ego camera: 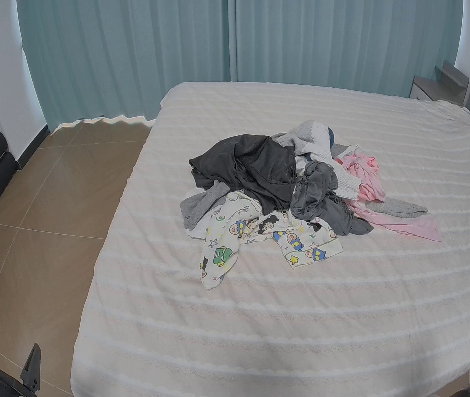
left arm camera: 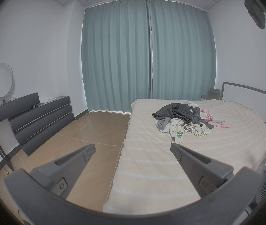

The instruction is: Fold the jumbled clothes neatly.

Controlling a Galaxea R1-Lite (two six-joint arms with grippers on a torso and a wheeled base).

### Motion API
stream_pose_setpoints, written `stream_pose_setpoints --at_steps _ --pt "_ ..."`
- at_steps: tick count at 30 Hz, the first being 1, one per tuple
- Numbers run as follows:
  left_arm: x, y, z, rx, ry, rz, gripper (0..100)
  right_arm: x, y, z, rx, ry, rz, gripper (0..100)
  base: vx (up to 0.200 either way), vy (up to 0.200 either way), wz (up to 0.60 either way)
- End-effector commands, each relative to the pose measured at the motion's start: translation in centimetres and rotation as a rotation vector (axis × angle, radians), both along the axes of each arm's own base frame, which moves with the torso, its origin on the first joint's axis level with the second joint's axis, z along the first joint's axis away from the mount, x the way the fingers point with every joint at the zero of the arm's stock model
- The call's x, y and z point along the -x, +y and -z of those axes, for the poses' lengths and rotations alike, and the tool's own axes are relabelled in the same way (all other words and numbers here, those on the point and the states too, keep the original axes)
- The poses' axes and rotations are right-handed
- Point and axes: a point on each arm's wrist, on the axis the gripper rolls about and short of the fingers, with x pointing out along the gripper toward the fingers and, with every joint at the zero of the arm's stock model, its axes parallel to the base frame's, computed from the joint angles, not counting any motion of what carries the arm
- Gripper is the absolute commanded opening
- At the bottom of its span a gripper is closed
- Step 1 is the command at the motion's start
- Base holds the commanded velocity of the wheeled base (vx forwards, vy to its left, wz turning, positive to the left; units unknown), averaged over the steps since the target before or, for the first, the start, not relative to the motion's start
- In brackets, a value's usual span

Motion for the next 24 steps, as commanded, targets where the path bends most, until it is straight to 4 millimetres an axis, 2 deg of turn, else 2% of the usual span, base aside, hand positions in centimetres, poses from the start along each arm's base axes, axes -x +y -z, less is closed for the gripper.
stream_pose_setpoints --at_steps 1,2,3,5,6,7,8,9,10,12,15,19,20,24 --pt "-0.1 0.0 0.5 0.004 0.019 -0.001 100 -5.9 0.0 -3.3 -0.097 0.297 -0.094 100 0.000 0.000 0.00" --pt "-0.1 0.0 0.5 0.004 0.019 -0.001 100 -6.9 -0.1 -3.6 -0.099 0.314 -0.096 100 0.000 0.000 0.00" --pt "-0.1 0.0 0.5 0.004 0.019 -0.001 100 -6.9 -0.1 -3.6 -0.099 0.314 -0.096 100 0.000 0.000 0.00" --pt "-0.1 0.0 0.5 0.002 0.019 -0.001 100 -10.3 0.0 -3.2 -0.094 0.411 -0.125 100 0.000 0.000 0.00" --pt "-0.1 0.0 0.5 0.004 0.019 -0.001 100 -10.6 0.0 -3.1 -0.093 0.422 -0.130 100 0.000 0.000 0.00" --pt "-0.1 0.0 0.5 0.004 0.019 -0.001 100 -12.3 0.5 -2.4 -0.093 0.488 -0.175 100 0.000 0.000 0.00" --pt "-0.1 0.0 0.5 0.004 0.019 -0.001 100 -13.2 0.9 -2.1 -0.090 0.518 -0.200 100 0.000 0.000 0.00" --pt "-0.1 0.0 0.5 0.004 0.019 -0.001 100 -13.2 0.9 -2.1 -0.090 0.518 -0.200 100 0.000 0.000 0.00" --pt "-0.1 0.0 0.5 0.002 0.019 -0.001 100 -14.8 1.4 -1.4 -0.096 0.572 -0.222 100 0.000 0.000 0.00" --pt "-0.1 0.0 0.5 0.004 0.019 -0.001 100 -16.4 2.0 -0.7 -0.107 0.636 -0.240 100 0.000 0.000 0.00" --pt "-0.1 0.0 0.5 0.002 0.019 -0.001 100 -19.2 2.6 0.1 -0.108 0.689 -0.243 100 0.000 0.000 0.00" --pt "-0.1 0.0 0.5 0.004 0.019 -0.001 100 -23.8 3.6 2.2 -0.096 0.767 -0.254 100 0.000 0.000 0.00" --pt "-0.1 0.0 0.5 0.004 0.019 -0.001 100 -23.8 3.7 2.2 -0.094 0.766 -0.258 100 0.000 0.000 0.00" --pt "-0.1 0.0 0.5 0.004 0.019 -0.001 100 -25.7 6.2 3.3 -0.065 0.746 -0.343 100 0.000 0.000 0.00"
